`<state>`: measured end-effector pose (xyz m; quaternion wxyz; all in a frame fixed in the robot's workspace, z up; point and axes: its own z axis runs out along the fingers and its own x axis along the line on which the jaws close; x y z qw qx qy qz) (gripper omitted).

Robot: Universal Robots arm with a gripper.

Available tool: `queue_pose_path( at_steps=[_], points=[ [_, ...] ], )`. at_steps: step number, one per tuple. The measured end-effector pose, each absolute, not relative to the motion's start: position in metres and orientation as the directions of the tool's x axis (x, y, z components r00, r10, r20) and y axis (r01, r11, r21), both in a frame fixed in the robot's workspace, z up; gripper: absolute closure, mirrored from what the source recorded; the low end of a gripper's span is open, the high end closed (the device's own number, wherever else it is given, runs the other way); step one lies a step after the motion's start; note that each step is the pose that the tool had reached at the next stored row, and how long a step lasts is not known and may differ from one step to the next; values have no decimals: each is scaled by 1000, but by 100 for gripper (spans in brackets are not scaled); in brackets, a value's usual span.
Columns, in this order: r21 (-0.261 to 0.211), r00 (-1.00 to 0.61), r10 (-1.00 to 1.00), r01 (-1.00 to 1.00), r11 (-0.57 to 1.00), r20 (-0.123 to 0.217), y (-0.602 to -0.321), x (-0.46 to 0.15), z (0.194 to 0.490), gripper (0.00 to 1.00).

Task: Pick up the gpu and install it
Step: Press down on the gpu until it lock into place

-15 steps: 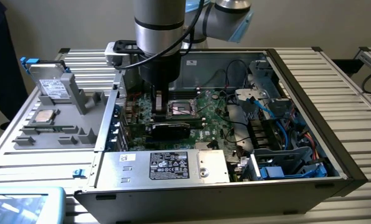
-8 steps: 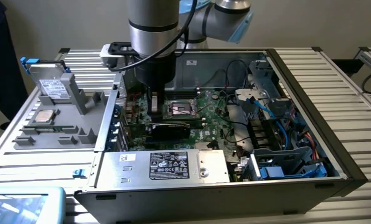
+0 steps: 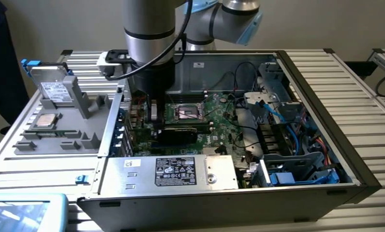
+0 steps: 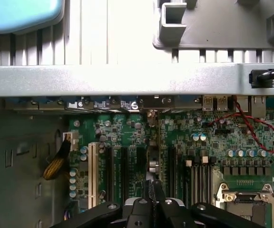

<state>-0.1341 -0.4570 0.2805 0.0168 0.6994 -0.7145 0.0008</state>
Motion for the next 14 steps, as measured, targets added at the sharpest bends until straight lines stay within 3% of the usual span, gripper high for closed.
queue_pose_path(
  at_steps=[14],
  points=[
    [21, -29, -999, -999, 29, 13, -455, -135, 271, 88]
  ],
)
